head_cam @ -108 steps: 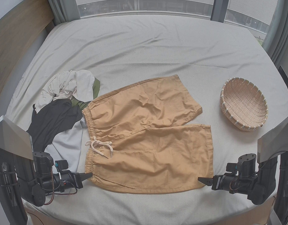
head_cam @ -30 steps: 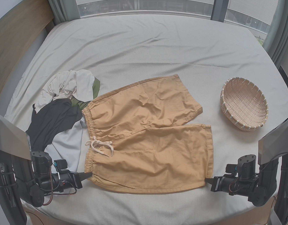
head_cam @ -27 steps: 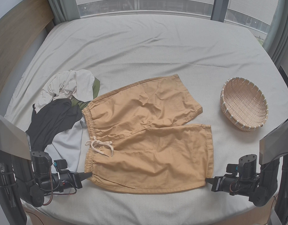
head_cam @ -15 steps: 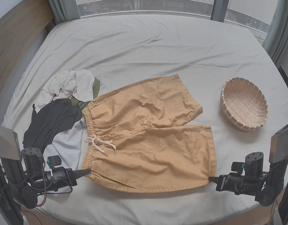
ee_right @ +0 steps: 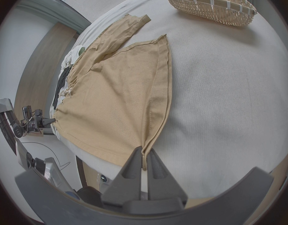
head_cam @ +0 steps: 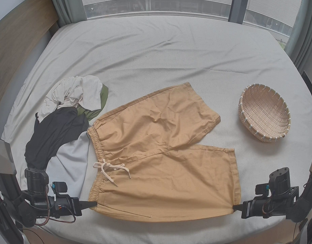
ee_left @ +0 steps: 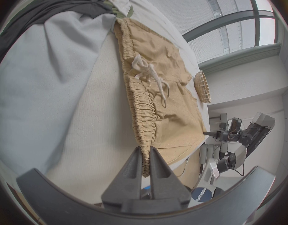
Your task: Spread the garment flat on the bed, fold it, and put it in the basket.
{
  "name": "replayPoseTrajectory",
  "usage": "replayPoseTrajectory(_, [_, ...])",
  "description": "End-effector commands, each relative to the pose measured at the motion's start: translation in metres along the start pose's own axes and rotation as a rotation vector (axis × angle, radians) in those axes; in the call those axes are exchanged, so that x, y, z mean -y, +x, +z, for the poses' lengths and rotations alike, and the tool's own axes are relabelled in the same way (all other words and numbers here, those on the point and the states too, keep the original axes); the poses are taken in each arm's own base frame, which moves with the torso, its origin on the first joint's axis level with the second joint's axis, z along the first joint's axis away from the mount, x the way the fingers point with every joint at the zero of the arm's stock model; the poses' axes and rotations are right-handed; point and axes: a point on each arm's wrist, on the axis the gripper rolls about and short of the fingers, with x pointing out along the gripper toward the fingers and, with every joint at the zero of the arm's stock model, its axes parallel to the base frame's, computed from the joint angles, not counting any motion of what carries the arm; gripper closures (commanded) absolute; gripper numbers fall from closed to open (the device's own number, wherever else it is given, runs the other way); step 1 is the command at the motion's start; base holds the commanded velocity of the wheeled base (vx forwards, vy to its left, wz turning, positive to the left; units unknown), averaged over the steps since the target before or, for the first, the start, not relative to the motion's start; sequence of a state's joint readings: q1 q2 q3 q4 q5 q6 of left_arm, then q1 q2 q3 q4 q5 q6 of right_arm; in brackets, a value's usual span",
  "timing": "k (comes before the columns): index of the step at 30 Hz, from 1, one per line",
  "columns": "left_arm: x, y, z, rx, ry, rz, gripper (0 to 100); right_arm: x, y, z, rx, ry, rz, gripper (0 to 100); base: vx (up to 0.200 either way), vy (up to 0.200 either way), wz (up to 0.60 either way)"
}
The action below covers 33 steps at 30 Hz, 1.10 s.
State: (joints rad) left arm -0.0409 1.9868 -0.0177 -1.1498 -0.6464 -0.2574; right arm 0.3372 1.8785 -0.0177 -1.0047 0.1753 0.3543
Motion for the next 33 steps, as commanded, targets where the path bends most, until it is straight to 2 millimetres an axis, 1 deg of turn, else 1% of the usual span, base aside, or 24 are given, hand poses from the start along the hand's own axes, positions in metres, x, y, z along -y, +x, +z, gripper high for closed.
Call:
replayPoseTrajectory(1, [0.008, -0.012, -0.008, -0.039, 0.032, 0.005, 100, -0.002, -0.015, -0.004, 0.006, -0.019, 0.006, 100, 0.000, 0.000, 0.00])
replayPoseTrajectory(5, [0.013, -0.020, -0.016, -0.093, 0.050, 0.010, 100, -0.002, -0.019, -0.005, -0.003, -0.027, 0.002, 100, 0.000, 0.000, 0.00])
replayPoseTrajectory(7, [0.016, -0.025, -0.021, -0.124, 0.053, 0.014, 100, -0.003, -0.025, -0.007, -0.013, -0.035, 0.003, 100, 0.000, 0.000, 0.00])
replayPoseTrajectory(10, [0.017, -0.027, -0.023, -0.138, 0.045, 0.015, 100, -0.003, -0.029, -0.009, -0.023, -0.052, 0.010, 100, 0.000, 0.000, 0.00])
replayPoseTrajectory(13, [0.018, -0.027, -0.021, -0.125, 0.055, 0.001, 100, -0.004, -0.030, -0.005, 0.003, -0.044, 0.026, 100, 0.000, 0.000, 0.00])
replayPoseTrajectory(14, [0.018, -0.026, -0.019, -0.118, 0.059, -0.003, 100, -0.005, -0.029, 0.000, 0.025, -0.041, 0.032, 100, 0.000, 0.000, 0.00])
replayPoseTrajectory(15, [0.019, -0.025, -0.012, -0.086, 0.075, -0.012, 100, -0.006, -0.028, 0.009, 0.076, -0.036, 0.040, 100, 0.000, 0.000, 0.00])
replayPoseTrajectory(16, [0.019, -0.024, -0.011, -0.083, 0.076, -0.013, 100, -0.006, -0.028, 0.010, 0.082, -0.036, 0.041, 100, 0.000, 0.000, 0.00])
replayPoseTrajectory(17, [0.018, -0.023, -0.003, -0.034, 0.089, -0.016, 100, -0.006, -0.028, 0.021, 0.151, -0.030, 0.055, 100, 0.000, 0.000, 0.00])
replayPoseTrajectory(18, [0.019, -0.023, 0.002, -0.001, 0.093, -0.024, 100, -0.007, -0.029, 0.027, 0.196, -0.026, 0.065, 100, 0.000, 0.000, 0.00])
replayPoseTrajectory(22, [0.023, -0.023, 0.014, 0.090, 0.089, -0.050, 100, -0.012, -0.028, 0.042, 0.270, -0.018, 0.094, 100, 0.000, 0.000, 0.00])
replayPoseTrajectory(26, [0.030, -0.022, 0.028, 0.184, 0.090, -0.093, 100, -0.021, -0.027, 0.069, 0.362, 0.010, 0.139, 100, 0.000, 0.000, 0.00])
replayPoseTrajectory(27, [0.033, -0.021, 0.032, 0.211, 0.092, -0.110, 100, -0.024, -0.027, 0.080, 0.395, 0.026, 0.155, 100, 0.000, 0.000, 0.00])
replayPoseTrajectory(30, [0.037, -0.021, 0.037, 0.247, 0.076, -0.135, 100, -0.031, -0.028, 0.095, 0.444, 0.038, 0.184, 100, 0.000, 0.000, 0.00])
replayPoseTrajectory(31, [0.037, -0.021, 0.038, 0.250, 0.074, -0.137, 100, -0.031, -0.028, 0.096, 0.449, 0.037, 0.188, 100, 0.000, 0.000, 0.00])
replayPoseTrajectory(33, [0.036, -0.020, 0.040, 0.261, 0.058, -0.143, 100, -0.037, -0.029, 0.109, 0.487, 0.029, 0.207, 100, 0.000, 0.000, 0.00])
